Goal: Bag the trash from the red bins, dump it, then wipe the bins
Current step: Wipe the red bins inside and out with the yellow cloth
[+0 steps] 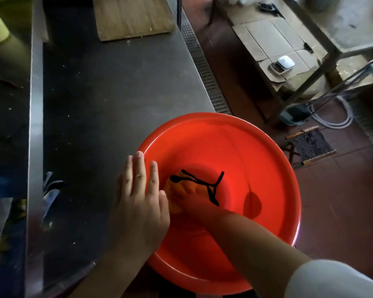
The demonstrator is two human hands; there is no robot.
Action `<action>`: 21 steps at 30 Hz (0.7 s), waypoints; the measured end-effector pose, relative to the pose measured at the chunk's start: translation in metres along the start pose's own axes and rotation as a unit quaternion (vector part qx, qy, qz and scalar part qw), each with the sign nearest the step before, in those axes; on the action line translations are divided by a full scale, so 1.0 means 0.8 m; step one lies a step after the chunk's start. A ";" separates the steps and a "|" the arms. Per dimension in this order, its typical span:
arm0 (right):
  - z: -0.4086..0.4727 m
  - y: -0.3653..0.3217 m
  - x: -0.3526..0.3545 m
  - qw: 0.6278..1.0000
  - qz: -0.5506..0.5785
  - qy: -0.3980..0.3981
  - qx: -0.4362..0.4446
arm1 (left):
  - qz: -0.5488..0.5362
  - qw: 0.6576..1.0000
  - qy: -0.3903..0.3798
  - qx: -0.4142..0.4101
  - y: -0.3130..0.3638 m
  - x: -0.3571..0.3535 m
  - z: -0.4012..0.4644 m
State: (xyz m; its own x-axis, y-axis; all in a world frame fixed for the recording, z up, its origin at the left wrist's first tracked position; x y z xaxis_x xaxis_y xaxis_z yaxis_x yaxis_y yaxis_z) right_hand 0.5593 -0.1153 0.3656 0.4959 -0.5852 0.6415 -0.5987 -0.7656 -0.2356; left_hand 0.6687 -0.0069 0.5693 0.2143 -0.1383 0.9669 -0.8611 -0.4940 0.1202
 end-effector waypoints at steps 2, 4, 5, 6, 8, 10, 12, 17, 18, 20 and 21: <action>-0.011 0.052 0.010 0.998 -0.024 0.023 -0.056 | -0.007 1.000 0.006 0.003 0.000 0.001 -0.003; -0.026 0.091 0.010 0.982 0.011 0.128 -0.142 | -0.016 1.000 0.010 -0.001 0.003 0.001 -0.002; -0.027 0.095 0.007 0.977 0.012 0.140 -0.159 | -0.017 1.000 0.012 -0.004 0.005 0.001 0.000; -0.023 0.088 0.003 0.979 0.014 0.120 -0.163 | -0.017 1.000 0.012 -0.006 0.007 0.001 0.002; -0.009 0.054 -0.009 0.989 0.037 0.032 -0.136 | -0.018 1.000 0.014 -0.010 0.009 0.000 0.005; 0.002 0.017 -0.025 0.992 0.078 -0.041 -0.085 | -0.015 1.000 0.017 -0.012 0.010 -0.002 0.006; 0.000 0.001 -0.033 0.991 0.113 -0.054 -0.055 | -0.015 1.000 0.018 -0.012 0.010 -0.002 0.005; -0.018 0.052 -0.011 0.998 0.058 -0.025 -0.009 | -0.021 1.000 0.019 -0.008 0.007 0.000 0.002; -0.022 0.069 -0.001 0.995 0.097 0.000 -0.036 | -0.025 0.999 0.020 -0.009 0.007 0.000 0.001; -0.033 0.088 0.007 0.983 0.147 0.056 -0.092 | -0.033 0.999 0.022 -0.008 0.008 0.001 0.000; -0.035 0.084 0.007 0.985 0.130 0.059 -0.100 | -0.036 0.999 0.022 -0.008 0.009 0.001 -0.001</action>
State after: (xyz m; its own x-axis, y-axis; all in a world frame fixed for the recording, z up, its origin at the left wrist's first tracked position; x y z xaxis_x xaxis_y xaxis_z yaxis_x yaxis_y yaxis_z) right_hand 0.5042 -0.1628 0.3738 0.2390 -0.7106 0.6618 -0.8137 -0.5185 -0.2629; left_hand 0.6626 -0.0101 0.5708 0.2560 -0.0646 0.9645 -0.8512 -0.4879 0.1932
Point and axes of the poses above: each hand's wrist, its own z-axis towards the middle knuckle, its own x-axis out of the back of the hand, y = z × x, the point moved 2 cm from there along z, towards the middle knuckle, and after that the axes turned 8 degrees about -y, right-handed, at the moved point
